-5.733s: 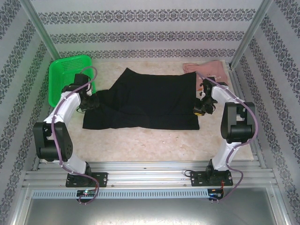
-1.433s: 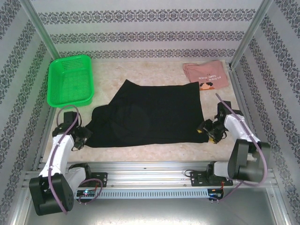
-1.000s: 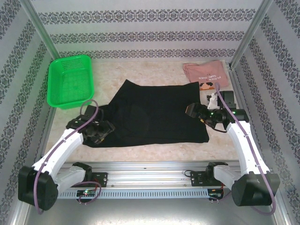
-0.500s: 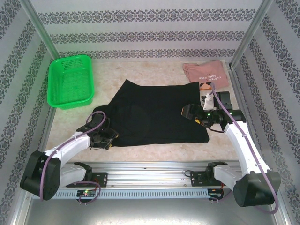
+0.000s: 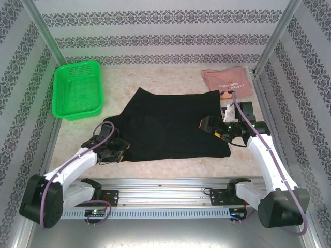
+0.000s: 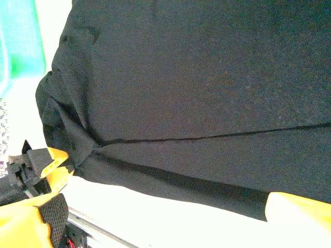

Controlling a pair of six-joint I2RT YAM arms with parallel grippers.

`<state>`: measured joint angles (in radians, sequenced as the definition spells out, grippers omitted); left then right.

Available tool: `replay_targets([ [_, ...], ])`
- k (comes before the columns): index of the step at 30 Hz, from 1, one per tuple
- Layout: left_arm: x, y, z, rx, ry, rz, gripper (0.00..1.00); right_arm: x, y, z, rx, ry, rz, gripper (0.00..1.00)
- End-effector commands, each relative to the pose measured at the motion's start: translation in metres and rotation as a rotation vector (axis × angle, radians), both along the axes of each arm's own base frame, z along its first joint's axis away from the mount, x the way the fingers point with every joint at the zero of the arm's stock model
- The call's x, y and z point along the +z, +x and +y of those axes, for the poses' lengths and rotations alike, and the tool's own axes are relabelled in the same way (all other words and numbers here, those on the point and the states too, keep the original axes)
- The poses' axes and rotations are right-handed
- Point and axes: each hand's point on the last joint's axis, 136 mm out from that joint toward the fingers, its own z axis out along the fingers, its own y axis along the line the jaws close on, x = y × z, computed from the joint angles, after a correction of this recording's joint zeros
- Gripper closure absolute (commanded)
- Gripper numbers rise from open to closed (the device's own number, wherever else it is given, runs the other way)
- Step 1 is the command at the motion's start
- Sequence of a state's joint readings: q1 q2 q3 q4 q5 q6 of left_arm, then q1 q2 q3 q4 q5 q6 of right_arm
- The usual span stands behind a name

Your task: Fold and stack the t-shirts

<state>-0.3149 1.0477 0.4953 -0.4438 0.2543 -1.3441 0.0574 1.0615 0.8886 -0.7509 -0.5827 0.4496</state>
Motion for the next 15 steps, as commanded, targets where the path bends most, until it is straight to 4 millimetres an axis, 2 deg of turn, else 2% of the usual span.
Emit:
replay_targets([
  [1,0.015,-0.015,0.007,0.005,0.029,0.020,0.45,0.001,-0.004,0.007,0.018,0.029,0.011,0.02],
  [4,0.009,-0.010,0.007,0.019,0.032,0.012,0.45,-0.001,-0.002,0.008,0.016,0.038,0.012,0.02],
  [10,0.000,0.019,-0.002,0.020,0.021,-0.028,0.52,-0.001,0.000,0.010,0.024,0.044,0.016,0.02],
  [15,-0.009,0.015,-0.003,-0.003,0.037,0.023,0.55,-0.003,-0.004,0.008,0.019,0.033,0.022,0.02],
])
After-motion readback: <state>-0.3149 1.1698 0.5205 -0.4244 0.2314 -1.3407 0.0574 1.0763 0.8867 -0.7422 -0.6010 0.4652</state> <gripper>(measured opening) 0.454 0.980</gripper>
